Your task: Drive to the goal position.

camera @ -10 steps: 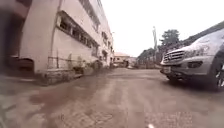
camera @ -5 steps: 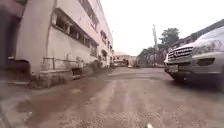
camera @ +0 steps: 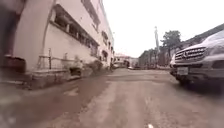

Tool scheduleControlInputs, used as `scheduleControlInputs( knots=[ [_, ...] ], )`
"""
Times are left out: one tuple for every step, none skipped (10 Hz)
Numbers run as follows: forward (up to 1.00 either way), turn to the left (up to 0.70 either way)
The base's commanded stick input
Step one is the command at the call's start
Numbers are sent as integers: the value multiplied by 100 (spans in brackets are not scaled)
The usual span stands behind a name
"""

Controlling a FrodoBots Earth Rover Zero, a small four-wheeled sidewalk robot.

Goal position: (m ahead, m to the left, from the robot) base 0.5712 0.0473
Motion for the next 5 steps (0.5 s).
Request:
scheduleControlInputs(
  knots=[
    [70, 0],
    [70, 0],
    [70, 0],
    [70, 0],
    [70, -1]
  ],
)
